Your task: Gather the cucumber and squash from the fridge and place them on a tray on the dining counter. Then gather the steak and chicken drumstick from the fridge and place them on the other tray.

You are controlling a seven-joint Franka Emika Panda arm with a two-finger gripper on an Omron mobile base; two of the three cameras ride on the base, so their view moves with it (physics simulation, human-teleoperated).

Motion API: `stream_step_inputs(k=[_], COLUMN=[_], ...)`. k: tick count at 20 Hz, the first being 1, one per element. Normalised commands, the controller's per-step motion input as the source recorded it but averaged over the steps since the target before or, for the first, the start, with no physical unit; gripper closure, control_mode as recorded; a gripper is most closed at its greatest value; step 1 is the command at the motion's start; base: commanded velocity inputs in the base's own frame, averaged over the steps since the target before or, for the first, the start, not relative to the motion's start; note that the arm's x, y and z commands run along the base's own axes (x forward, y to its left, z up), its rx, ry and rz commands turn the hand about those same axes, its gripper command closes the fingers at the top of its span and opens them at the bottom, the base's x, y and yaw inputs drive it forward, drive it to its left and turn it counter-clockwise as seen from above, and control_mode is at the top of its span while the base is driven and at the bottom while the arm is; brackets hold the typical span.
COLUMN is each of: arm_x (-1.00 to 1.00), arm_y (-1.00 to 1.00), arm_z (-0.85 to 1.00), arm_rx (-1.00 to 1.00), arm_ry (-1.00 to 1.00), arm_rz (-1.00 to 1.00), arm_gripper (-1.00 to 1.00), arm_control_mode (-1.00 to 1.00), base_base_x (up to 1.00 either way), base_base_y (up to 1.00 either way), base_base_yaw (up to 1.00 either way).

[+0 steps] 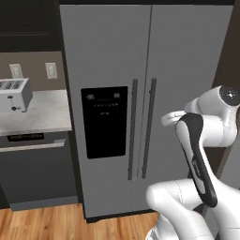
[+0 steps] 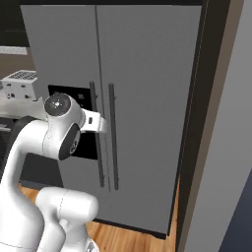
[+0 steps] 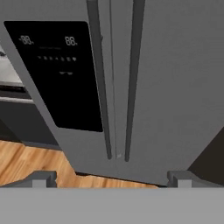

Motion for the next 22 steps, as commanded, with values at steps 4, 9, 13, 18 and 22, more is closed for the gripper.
stream_step_inputs(k=[4, 9, 13, 18, 22], arm_x=[0.4, 0.28, 0.23, 0.42, 0.52], arm_y=[0.0, 0.0, 0.0, 0.0, 0.0], arm_z=[-0.23, -0.28, -0.24, -0.35, -0.31], arm_rx=[0.0, 0.0, 0.0, 0.0, 0.0], arm_ry=[0.0, 0.0, 0.0, 0.02, 0.02], arm_rz=[0.0, -0.09, -0.15, -0.11, -0.01], arm_gripper=[-1.0, -1.0, -1.0, -1.0, -1.0], arm_control_mode=[-1.0, -1.0, -1.0, -1.0, -1.0], base_base_x=[0.0, 0.0, 0.0, 0.0, 0.0], base_base_y=[0.0, 0.0, 0.0, 0.0, 0.0], base_base_yaw=[0.0, 0.0, 0.0, 0.0, 0.0])
